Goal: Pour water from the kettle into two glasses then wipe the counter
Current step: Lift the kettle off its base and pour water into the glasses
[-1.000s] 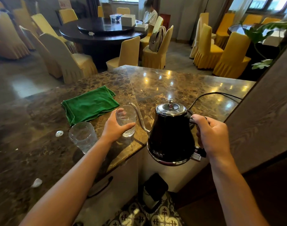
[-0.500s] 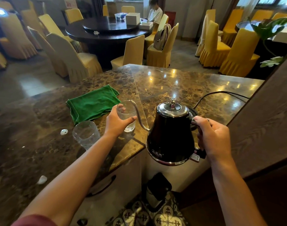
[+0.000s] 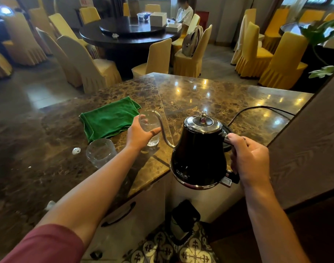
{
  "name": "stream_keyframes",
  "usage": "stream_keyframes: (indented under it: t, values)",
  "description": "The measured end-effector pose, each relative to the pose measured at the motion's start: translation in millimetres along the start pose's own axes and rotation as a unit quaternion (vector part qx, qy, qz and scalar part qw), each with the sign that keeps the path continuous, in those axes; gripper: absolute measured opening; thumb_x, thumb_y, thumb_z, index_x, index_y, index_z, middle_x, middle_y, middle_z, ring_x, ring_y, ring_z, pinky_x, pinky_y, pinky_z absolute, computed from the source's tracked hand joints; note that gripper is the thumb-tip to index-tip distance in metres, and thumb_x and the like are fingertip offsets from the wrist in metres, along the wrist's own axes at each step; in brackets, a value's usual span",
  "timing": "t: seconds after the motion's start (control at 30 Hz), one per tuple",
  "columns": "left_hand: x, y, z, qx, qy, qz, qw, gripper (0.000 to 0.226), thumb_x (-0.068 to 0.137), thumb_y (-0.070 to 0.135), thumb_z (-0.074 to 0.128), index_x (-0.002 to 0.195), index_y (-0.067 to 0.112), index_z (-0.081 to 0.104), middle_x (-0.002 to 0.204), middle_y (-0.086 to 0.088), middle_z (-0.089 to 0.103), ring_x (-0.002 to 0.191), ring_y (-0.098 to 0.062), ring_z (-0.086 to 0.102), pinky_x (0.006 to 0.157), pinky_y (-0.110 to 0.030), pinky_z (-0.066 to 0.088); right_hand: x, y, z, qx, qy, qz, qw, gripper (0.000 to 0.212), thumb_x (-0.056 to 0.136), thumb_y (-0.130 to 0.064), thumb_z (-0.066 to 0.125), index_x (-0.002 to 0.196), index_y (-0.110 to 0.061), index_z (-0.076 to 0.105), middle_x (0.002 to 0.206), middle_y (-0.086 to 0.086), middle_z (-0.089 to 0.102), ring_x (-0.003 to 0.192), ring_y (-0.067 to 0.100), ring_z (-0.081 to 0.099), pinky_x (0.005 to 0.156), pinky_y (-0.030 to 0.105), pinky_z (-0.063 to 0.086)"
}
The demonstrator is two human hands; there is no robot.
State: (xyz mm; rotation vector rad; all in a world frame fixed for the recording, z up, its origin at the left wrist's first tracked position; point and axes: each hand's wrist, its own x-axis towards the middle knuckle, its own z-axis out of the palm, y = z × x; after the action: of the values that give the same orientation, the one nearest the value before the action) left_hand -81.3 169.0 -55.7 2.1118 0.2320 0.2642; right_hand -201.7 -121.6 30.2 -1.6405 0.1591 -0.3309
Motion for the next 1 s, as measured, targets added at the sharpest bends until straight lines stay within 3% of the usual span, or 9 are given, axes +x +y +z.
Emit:
stream_keyframes:
  t: [0.1,0.27,0.47,0.6,0.67,0.73,0.8,0.9,1.0]
  values:
    - [-0.7,0.9,-3.0,0.002,-0.015,-0.012,1.000,0.099,0.074,0.048,0.088,0.152,0.010,0.040,0.139,-0.006,0.061,0.133,-0.028,0.055,0.103,-0.033,0.044,1.2,0.5,1.4,0.003,0.001,-0.002,1.000,0.074,0.081,-0.054,0.069,0.074,0.014,0.042,0.064,0.015,0.043,0.058,0.029,0.034,0.052,0.034,0.031]
    - [-27.8,10.1,-14.6,-0.042,-0.012,-0.042,0.998,0.117,0.080,0.030,0.089,0.164,0.005,0.012,0.167,-0.017,0.031,0.152,-0.030,0.036,0.121,-0.042,0.036,-1.0,1.3,2.5,0.023,-0.001,0.006,1.000,0.061,0.081,-0.052,0.069,0.070,0.005,0.050,0.063,0.014,0.043,0.056,0.028,0.034,0.050,0.033,0.031]
    - [-116.8,16.2,-40.4,-0.046,0.058,-0.039,0.997,0.084,0.094,0.031,0.074,0.160,0.007,0.029,0.161,-0.018,0.038,0.138,-0.023,0.052,0.111,-0.040,0.050,2.5,3.3,14.5,0.027,-0.028,0.024,0.999,0.050,0.080,-0.052,0.070,0.073,-0.004,0.058,0.056,0.007,0.041,0.048,0.020,0.034,0.046,0.028,0.030]
    - [-168.2,24.2,-50.7,-0.072,0.106,0.027,0.991,0.052,0.094,0.025,0.072,0.141,0.014,0.054,0.132,-0.011,0.064,0.113,-0.009,0.068,0.094,-0.022,0.058,1.9,7.5,28.3,0.026,-0.050,0.026,0.998,0.056,0.082,-0.049,0.070,0.062,-0.004,0.042,0.056,0.007,0.034,0.051,0.020,0.029,0.050,0.032,0.026]
    - [-180.1,23.7,-59.9,-0.017,0.162,0.095,0.982,0.043,0.093,0.029,0.071,0.132,0.012,0.062,0.130,-0.007,0.062,0.116,-0.011,0.065,0.098,-0.024,0.055,1.1,7.3,33.1,0.024,-0.063,0.024,0.997,0.051,0.083,-0.049,0.069,0.058,-0.013,0.043,0.053,0.005,0.034,0.051,0.019,0.029,0.050,0.033,0.026]
    - [-181.0,12.3,-73.7,0.074,0.231,0.139,0.960,0.052,0.090,0.031,0.077,0.133,0.008,0.061,0.138,-0.008,0.056,0.131,-0.019,0.054,0.111,-0.030,0.045,0.6,6.1,37.3,0.021,-0.076,0.021,0.997,0.049,0.083,-0.048,0.070,0.057,-0.016,0.045,0.052,0.003,0.035,0.050,0.020,0.030,0.050,0.034,0.027]
    - [-175.8,-6.3,-87.7,0.103,0.266,0.100,0.953,0.077,0.084,0.037,0.086,0.146,0.009,0.049,0.150,-0.011,0.046,0.144,-0.023,0.041,0.120,-0.038,0.035,-0.2,5.5,41.3,0.022,-0.085,0.023,0.996,0.048,0.084,-0.048,0.070,0.060,-0.012,0.049,0.052,0.005,0.037,0.052,0.022,0.031,0.051,0.035,0.028]
    - [-164.1,-35.6,-98.8,0.041,0.233,-0.014,0.971,0.119,0.071,0.049,0.089,0.163,0.025,0.018,0.166,-0.007,0.028,0.153,-0.019,0.028,0.122,-0.044,0.030,-1.4,4.1,47.4,0.025,-0.103,0.026,0.994,0.046,0.083,-0.048,0.070,0.061,-0.013,0.051,0.051,0.001,0.039,0.049,0.019,0.032,0.049,0.032,0.028]
    - [-146.9,-54.1,-99.4,-0.053,0.169,-0.063,0.982,0.136,0.066,0.055,0.087,0.163,0.041,-0.007,0.170,-0.005,0.025,0.150,-0.016,0.032,0.123,-0.050,0.031,-1.9,2.7,53.9,0.024,-0.122,0.016,0.992,0.051,0.083,-0.048,0.070,0.065,-0.004,0.053,0.054,0.005,0.039,0.050,0.020,0.032,0.048,0.030,0.028]
